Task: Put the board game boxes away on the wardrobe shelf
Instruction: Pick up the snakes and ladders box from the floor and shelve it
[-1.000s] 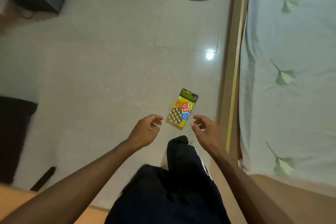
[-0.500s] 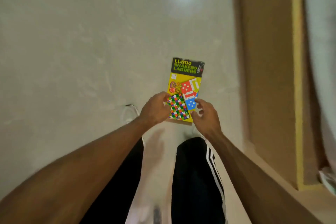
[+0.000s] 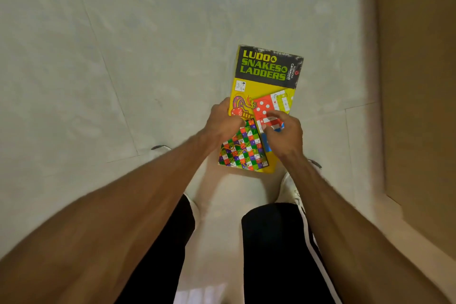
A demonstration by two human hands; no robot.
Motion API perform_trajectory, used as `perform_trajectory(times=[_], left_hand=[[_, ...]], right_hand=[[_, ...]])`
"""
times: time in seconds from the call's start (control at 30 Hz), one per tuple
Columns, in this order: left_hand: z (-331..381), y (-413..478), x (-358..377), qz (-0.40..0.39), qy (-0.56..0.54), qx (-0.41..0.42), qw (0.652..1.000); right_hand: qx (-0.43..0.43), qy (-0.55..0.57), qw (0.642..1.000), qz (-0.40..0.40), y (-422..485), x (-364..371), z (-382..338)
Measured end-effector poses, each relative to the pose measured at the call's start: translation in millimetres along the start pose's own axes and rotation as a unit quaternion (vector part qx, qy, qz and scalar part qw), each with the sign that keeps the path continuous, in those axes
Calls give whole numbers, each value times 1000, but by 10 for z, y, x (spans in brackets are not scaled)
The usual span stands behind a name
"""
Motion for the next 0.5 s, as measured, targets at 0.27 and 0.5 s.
perform_trajectory(times=[0.27,0.5], left_hand=[[638,-1102,-501,18,9,50,999],[1382,-2725,-720,24,-8,87,996]], right_hand=[[-41,38,998,0,-922,-598,-765],[-54,76,995,18,-2179,-1651,-1648]])
Point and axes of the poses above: each hand's wrist, its own y-axis towards the middle knuckle, its own x-axis out of the palm, z = x × y, the point moved 7 cm from there along y, towards the middle knuckle, and after that the axes turned 2 degrees about y, right-handed, at the moved point
